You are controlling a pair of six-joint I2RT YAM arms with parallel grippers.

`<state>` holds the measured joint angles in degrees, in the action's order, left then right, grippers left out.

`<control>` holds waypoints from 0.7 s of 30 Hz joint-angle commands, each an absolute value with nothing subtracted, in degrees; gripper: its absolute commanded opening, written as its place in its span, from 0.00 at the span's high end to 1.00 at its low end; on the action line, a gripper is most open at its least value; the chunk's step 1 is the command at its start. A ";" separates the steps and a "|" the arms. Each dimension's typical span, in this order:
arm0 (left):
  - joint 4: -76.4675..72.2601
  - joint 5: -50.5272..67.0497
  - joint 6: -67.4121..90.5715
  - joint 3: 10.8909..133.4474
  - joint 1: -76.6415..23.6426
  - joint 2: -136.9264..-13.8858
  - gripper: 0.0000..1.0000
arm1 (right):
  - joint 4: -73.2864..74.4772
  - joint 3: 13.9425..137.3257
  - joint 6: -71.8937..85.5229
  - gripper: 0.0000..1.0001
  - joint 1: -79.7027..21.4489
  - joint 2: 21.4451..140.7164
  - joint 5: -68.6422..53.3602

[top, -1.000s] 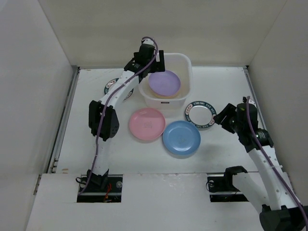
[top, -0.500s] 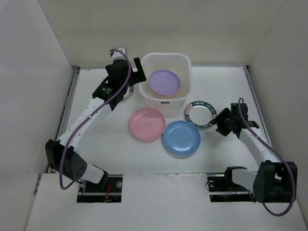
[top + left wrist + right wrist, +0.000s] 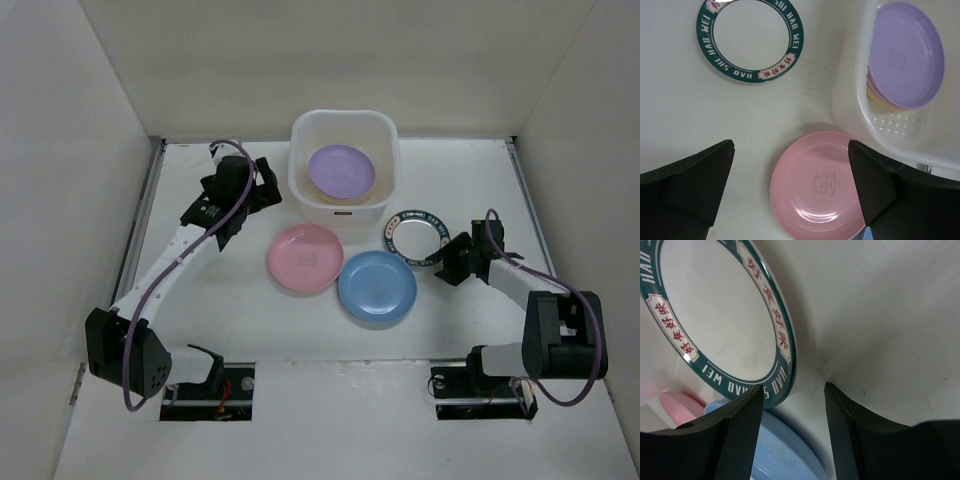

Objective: Place the plates into the plastic bin on the countertop

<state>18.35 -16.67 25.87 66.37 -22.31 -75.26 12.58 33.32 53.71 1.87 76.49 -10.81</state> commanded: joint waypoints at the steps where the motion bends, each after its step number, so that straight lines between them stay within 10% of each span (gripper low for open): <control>1: 17.66 -16.44 26.46 66.27 -21.40 -73.13 0.00 | 5.72 32.52 57.74 0.44 2.33 78.30 -12.30; 8: 18.54 -16.17 26.54 65.04 -19.47 -71.37 0.00 | 2.55 33.13 60.20 0.54 2.77 81.38 -12.39; 16: 19.07 -15.12 26.54 64.60 -17.10 -70.40 0.00 | 2.63 31.91 62.14 0.99 5.67 77.71 -11.52; 21: 18.72 -14.68 26.72 65.21 -16.74 -71.19 0.00 | 10.70 32.16 62.58 1.00 9.18 66.82 -7.22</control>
